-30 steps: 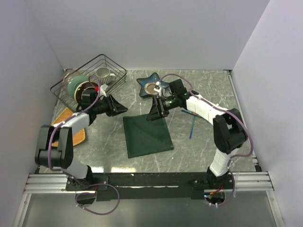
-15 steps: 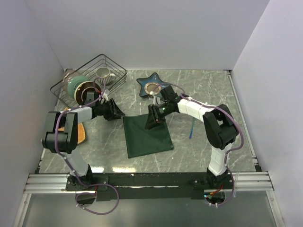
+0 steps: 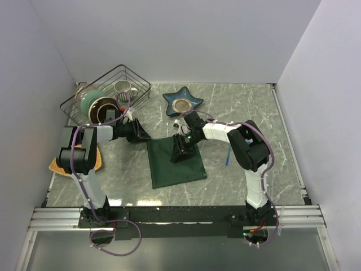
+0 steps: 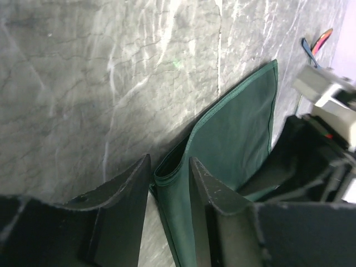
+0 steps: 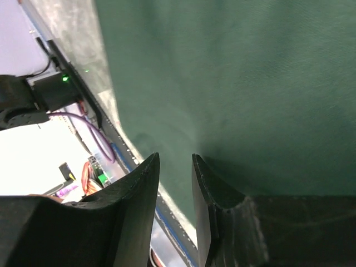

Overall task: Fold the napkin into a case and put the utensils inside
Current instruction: Pick up the lower triangle-folded napkin from the center of the board.

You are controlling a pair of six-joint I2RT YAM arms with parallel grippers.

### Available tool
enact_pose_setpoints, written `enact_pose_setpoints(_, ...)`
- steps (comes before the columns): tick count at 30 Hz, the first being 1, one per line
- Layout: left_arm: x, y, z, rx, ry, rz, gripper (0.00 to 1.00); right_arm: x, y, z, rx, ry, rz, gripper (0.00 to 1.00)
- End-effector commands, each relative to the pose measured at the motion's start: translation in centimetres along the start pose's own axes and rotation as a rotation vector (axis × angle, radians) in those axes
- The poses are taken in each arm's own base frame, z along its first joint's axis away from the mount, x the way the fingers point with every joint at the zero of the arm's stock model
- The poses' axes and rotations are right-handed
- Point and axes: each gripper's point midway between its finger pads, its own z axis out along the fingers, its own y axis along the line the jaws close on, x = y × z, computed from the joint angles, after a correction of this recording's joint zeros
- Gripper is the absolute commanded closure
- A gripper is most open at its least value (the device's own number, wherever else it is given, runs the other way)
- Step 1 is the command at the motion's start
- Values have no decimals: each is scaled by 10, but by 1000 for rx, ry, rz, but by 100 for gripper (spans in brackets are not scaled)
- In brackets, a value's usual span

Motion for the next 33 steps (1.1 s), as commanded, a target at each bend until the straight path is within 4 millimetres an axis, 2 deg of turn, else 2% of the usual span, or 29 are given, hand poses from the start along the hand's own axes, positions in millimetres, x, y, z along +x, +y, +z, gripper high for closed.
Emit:
enact_pose_setpoints(1,-3,-9,1,49,18,7,62,-4,-9,5,14,-10,13,63)
enact_pose_setpoints(3,-2,-11,0,58,24,5,62,-2,-13,6,17,-3,27,63)
enact_pose_setpoints(7,4,-4,-1,21,31,-14,54,-3,-17,5,24,-3,33,63)
enact_pose_setpoints(10,8,12,-2,-66,26,-39,47,-2,-19,5,27,-3,35,63)
enact_pose_setpoints(14,17,22,-3,-109,25,-61,46,-1,-19,5,31,-1,33,63)
enact_pose_setpoints(21,20,14,1,-46,56,-65,60,0,-25,7,43,2,40,64)
enact_pose_setpoints(24,12,3,-2,-12,39,-24,67,0,-26,8,48,5,43,64)
enact_pose_setpoints(28,2,-11,-9,20,10,36,71,-2,-28,8,52,3,42,64)
enact_pose_setpoints(29,2,-10,-9,13,13,36,70,-1,-28,9,54,4,42,64)
enact_pose_setpoints(33,4,2,-12,-63,15,25,40,-1,-29,8,57,5,42,64)
